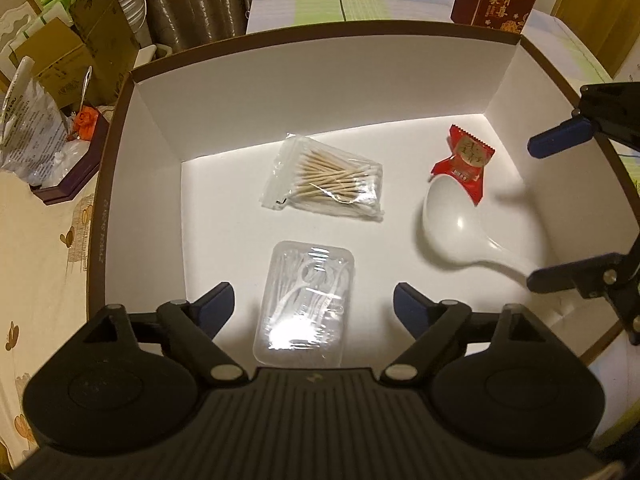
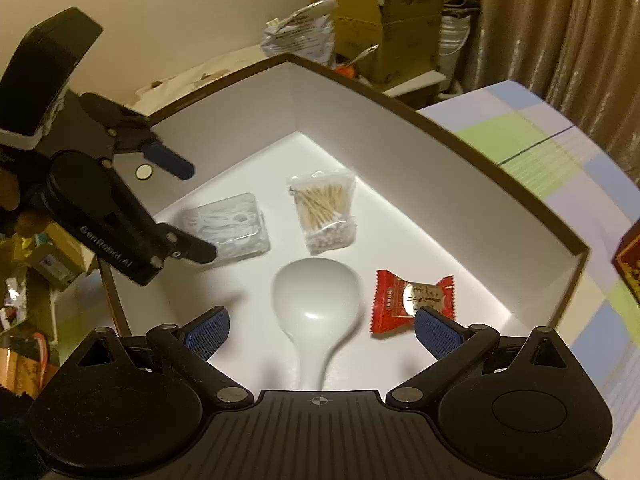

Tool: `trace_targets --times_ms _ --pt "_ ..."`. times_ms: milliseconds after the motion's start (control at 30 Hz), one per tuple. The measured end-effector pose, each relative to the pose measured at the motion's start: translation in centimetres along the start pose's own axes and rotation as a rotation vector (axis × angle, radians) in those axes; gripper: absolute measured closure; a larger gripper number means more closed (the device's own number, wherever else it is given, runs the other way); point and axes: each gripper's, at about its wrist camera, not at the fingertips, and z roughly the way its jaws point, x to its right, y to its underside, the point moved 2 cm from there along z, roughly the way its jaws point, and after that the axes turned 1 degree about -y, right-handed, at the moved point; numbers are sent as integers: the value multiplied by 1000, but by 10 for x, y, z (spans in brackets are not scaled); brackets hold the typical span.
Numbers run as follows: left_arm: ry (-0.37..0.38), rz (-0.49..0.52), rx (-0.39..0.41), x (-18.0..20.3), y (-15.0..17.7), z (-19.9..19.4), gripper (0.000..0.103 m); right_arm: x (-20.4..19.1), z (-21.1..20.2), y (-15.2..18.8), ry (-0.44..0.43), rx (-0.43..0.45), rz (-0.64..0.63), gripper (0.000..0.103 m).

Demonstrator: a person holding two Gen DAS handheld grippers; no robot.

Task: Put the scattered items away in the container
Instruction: 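Lower both items into the box and open both grippers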

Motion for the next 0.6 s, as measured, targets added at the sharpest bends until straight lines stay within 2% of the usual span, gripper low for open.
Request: trace_targets --times_ms 100,200,333,600 --pt "3 -3 5 3 2 -5 14 -1 -9 2 32 18 4 0" --pt "-6 -8 5 7 3 -9 7 -3 -20 4 74 39 4 0" --pt "-13 -8 20 14 2 -18 4 -2 -32 9 93 58 35 0" --pt "-30 -3 56 27 3 -36 3 -4 -56 21 110 95 94 0"
